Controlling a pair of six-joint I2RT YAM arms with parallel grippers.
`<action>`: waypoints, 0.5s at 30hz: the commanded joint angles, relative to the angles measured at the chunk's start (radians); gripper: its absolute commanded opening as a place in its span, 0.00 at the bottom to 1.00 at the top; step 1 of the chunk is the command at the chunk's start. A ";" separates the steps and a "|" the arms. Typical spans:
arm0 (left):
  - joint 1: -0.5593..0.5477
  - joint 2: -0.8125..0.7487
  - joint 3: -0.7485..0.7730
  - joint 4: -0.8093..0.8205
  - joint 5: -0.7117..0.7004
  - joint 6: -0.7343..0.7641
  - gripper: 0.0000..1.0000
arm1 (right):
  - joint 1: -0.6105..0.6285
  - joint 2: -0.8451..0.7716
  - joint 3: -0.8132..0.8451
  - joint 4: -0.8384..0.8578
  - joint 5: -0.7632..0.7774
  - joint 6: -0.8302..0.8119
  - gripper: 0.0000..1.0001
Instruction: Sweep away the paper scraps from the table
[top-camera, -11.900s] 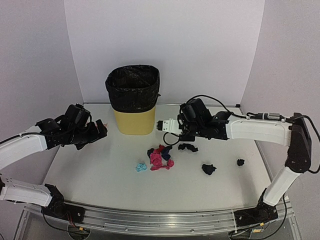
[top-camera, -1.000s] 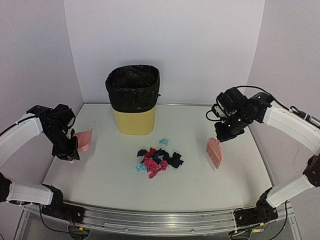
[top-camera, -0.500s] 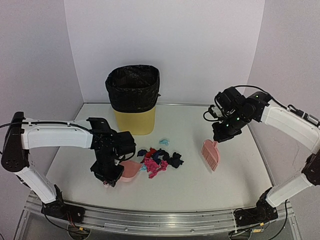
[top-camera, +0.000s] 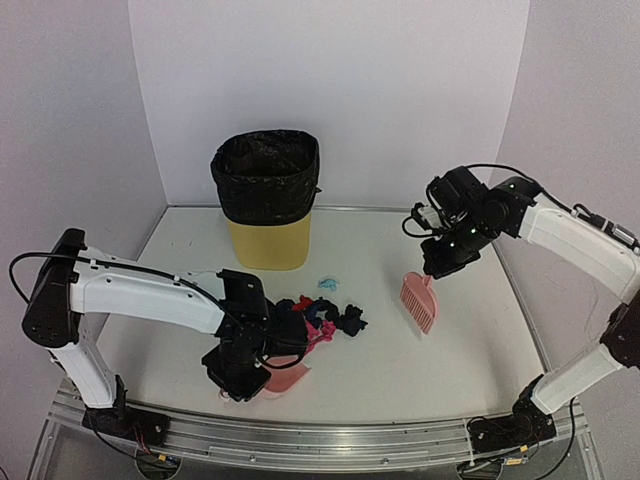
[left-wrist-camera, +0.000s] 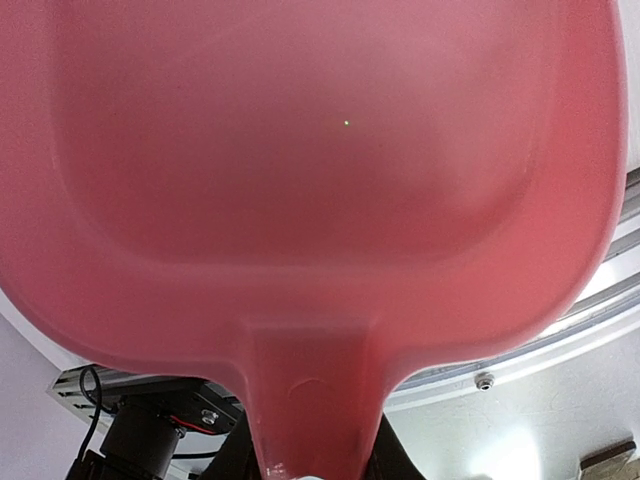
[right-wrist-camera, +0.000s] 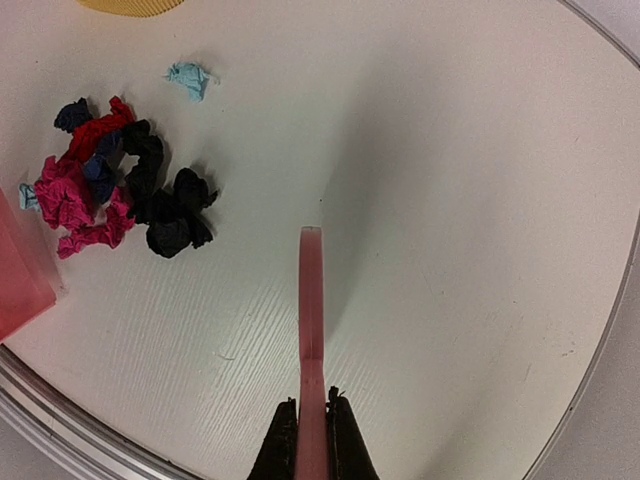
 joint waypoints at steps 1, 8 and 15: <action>0.003 -0.004 -0.036 -0.120 -0.020 0.008 0.00 | -0.004 0.073 0.084 0.012 0.072 -0.036 0.00; 0.003 -0.032 -0.083 -0.077 0.048 0.040 0.00 | -0.003 0.233 0.206 0.012 0.092 -0.078 0.00; 0.029 0.027 -0.098 0.078 0.120 0.144 0.00 | 0.007 0.354 0.288 0.011 0.012 -0.092 0.00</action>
